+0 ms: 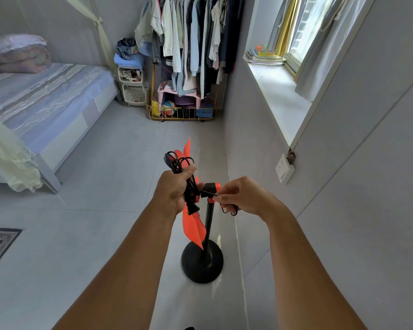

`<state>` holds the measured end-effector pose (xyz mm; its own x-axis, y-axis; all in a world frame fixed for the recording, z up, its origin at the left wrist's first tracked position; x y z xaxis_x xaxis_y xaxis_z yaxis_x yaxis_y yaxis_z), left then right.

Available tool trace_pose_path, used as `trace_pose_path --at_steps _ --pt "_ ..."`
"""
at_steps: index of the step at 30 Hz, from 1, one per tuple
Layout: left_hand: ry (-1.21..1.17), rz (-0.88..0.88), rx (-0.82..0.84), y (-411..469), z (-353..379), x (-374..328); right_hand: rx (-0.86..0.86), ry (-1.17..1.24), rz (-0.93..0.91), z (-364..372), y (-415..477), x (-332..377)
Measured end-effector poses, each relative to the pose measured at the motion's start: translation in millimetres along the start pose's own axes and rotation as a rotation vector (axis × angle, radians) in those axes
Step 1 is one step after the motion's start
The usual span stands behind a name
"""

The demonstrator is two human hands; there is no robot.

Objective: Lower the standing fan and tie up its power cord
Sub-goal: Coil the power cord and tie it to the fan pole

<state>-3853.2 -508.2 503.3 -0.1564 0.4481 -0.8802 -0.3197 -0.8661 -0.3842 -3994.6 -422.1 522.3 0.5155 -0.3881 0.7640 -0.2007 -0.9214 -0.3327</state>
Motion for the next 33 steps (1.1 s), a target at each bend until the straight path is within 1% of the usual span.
trace_pose_path --at_steps 3,6,9,12,17,19,23,27,33 --pt "0.054 0.027 -0.020 -0.8 -4.4 -4.8 0.024 -0.065 0.018 1.8 0.5 -2.9" --pt "0.036 0.053 -0.101 -0.3 -15.4 -8.7 0.071 -0.127 0.057 3.8 -1.8 -9.3" --pt "0.083 0.057 -0.135 0.6 -25.6 -11.0 0.101 -0.108 0.067 5.2 -3.2 -13.3" --pt "0.239 0.032 -0.051 -3.4 -24.0 -9.7 0.066 -0.054 0.034 3.0 -1.9 -10.4" --pt "0.495 -0.071 0.263 -13.5 -3.0 6.0 -0.097 0.019 -0.063 -2.9 0.8 -5.4" --pt "0.516 -0.108 0.358 -17.8 2.9 10.3 -0.157 0.055 -0.062 -5.0 1.8 -8.2" --pt "0.553 -0.117 0.434 -19.8 5.7 14.0 -0.255 0.069 -0.067 -6.4 2.8 -10.2" --pt "0.580 -0.099 0.480 -22.8 11.9 19.3 -0.301 0.039 -0.064 -5.5 4.7 -10.6" --pt "0.630 -0.030 0.486 -16.1 12.7 16.5 -0.257 0.043 -0.043 -4.3 9.3 -17.5"
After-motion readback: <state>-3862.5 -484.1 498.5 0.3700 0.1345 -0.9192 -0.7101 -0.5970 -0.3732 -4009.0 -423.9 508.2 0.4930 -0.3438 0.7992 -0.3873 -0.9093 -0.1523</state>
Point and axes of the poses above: each hand's wrist, its own y-axis towards the middle knuckle, its own z-axis out of the palm, x = y × z, the point moved 7 cm from there along y, towards the middle knuckle, and after that the axes turned 2 degrees about x, right-handed, at the moved point
